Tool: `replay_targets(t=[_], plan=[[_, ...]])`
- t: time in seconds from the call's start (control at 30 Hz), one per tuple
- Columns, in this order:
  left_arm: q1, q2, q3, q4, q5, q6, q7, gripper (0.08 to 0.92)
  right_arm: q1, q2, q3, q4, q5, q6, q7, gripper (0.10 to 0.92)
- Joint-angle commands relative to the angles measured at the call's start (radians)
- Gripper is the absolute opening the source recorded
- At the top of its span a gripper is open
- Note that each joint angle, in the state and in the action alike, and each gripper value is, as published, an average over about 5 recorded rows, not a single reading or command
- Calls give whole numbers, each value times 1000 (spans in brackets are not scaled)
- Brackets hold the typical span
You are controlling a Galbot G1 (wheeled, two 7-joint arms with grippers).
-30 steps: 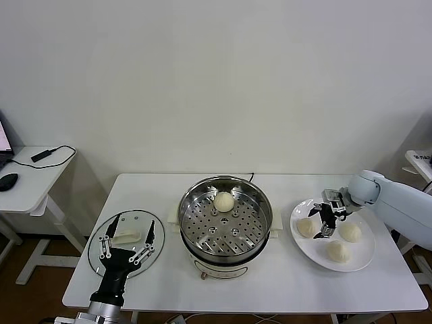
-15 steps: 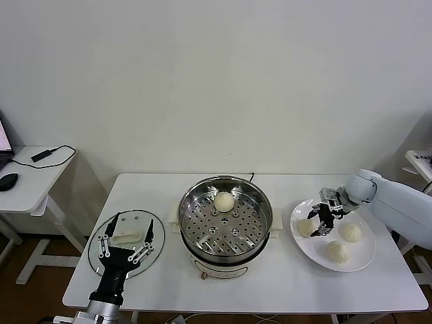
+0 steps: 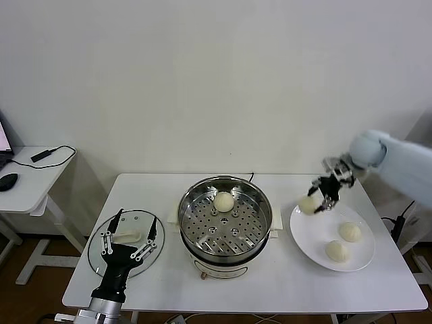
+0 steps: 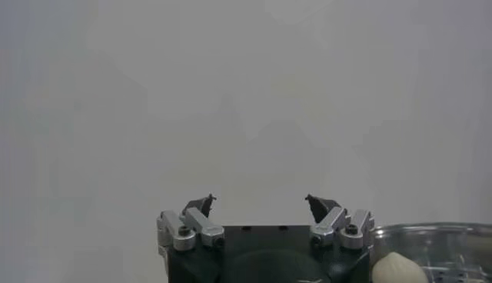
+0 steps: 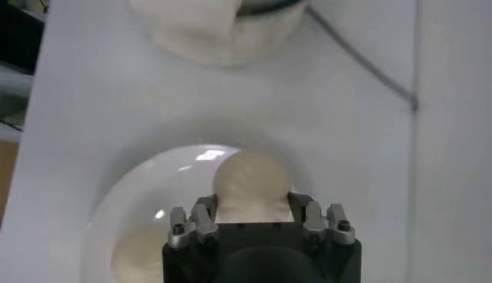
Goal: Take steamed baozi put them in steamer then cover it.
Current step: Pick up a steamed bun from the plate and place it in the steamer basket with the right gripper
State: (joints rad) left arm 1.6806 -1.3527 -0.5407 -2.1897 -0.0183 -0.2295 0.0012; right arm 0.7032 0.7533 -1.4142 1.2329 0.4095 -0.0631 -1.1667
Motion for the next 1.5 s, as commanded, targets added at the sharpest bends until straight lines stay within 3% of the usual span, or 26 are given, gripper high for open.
replay_targets(t=[0.03, 0.33, 0.53, 0.9, 1.5], plan=[[-21, 2, -7, 9, -18, 9, -5, 823, 383, 151, -196, 187, 212, -60, -38, 661], [-46, 0, -7, 6, -43, 19, -15, 823, 329, 375, -225, 265, 413, -209, 140, 662], [-70, -2, -7, 13, -66, 29, -24, 823, 219, 463, -262, 247, 427, -256, 238, 662], [-102, 1, -19, 35, -82, 44, -36, 823, 79, 530, -255, 181, 448, -284, 340, 662], [-98, -1, -21, 47, -82, 37, -35, 823, 55, 597, -263, 153, 481, -317, 388, 661]])
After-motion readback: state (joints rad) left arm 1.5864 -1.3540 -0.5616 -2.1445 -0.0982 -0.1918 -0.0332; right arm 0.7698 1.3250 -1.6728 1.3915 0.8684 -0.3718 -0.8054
